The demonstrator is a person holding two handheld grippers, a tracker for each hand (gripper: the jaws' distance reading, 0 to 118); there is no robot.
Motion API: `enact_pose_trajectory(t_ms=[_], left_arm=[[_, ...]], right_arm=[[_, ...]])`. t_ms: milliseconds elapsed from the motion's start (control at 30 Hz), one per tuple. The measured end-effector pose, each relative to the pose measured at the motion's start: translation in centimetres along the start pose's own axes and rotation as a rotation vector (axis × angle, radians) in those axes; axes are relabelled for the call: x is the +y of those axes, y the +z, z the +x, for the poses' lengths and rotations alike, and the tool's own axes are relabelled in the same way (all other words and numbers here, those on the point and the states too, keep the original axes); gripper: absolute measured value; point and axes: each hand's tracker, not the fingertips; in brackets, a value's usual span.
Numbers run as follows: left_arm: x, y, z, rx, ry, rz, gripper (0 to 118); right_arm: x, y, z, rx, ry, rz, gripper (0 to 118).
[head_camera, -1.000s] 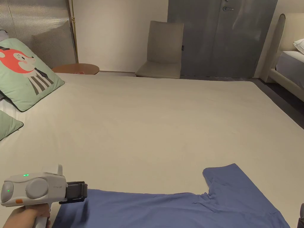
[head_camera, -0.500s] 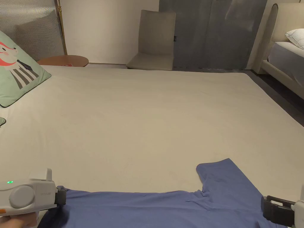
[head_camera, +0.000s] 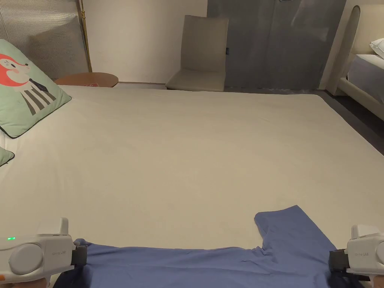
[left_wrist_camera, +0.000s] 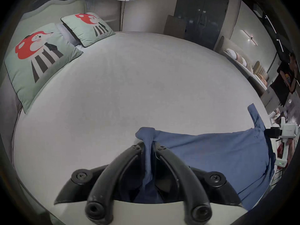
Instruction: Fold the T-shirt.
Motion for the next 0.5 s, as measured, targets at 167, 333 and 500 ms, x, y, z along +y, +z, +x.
enact_pose_trajectory(t_ms=[167, 333, 500], left_arm=[[0.4, 1.4, 0.0, -0.01, 0.001, 0.017, 3], [0.6, 5.2, -0.3, -0.033, 0.008, 0.056, 3], [-0.7, 9.6, -1.3, -0.049, 0.014, 0.091, 3]], right_arm=[[-0.1, 3.0, 0.8, 0.004, 0.046, 0.038, 2], [-0.3, 8.8, 2.6, 0.03, 0.013, 0.147, 2], [-2.3, 15.7, 4.0, 0.064, -0.003, 0.201, 2]])
